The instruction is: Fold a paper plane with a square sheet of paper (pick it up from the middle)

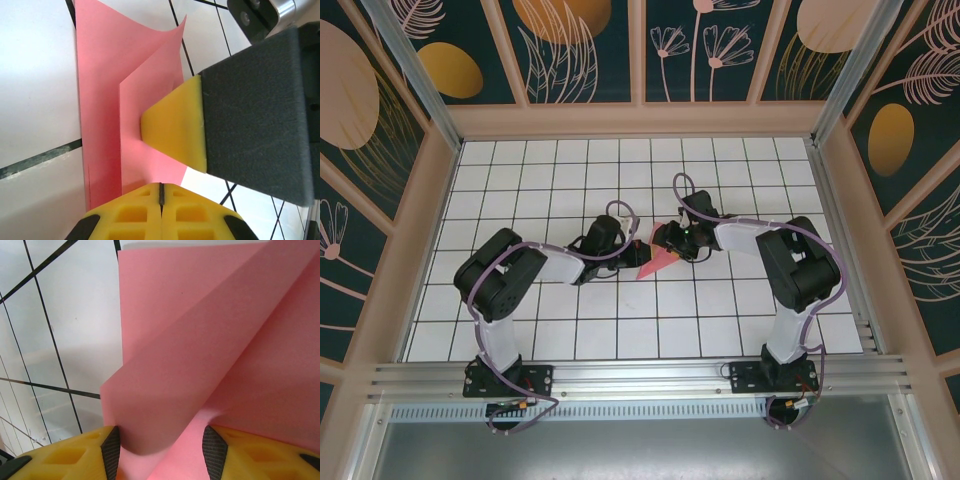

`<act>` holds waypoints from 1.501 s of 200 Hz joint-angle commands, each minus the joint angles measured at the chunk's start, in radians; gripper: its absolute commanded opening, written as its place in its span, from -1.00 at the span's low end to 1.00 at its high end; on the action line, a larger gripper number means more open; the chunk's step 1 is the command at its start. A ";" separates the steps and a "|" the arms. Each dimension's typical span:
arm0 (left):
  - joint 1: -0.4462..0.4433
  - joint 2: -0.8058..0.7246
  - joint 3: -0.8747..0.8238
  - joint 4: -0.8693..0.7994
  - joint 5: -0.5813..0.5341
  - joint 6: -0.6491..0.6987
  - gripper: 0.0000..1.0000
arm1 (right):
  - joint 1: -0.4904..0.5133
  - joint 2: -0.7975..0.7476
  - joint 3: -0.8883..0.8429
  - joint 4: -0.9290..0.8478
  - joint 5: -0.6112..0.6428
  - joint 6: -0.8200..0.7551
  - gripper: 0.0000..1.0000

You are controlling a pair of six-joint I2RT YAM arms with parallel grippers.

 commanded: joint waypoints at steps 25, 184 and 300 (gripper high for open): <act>0.004 0.033 0.044 -0.055 -0.029 0.017 -0.92 | -0.008 0.084 -0.060 -0.117 0.108 -0.018 0.04; 0.003 0.024 0.047 -0.083 -0.038 0.013 -0.89 | -0.016 0.121 -0.037 -0.214 0.184 0.007 -0.20; 0.019 -0.083 0.014 -0.060 -0.027 -0.033 -0.88 | 0.002 0.182 -0.012 -0.264 0.227 0.039 -0.25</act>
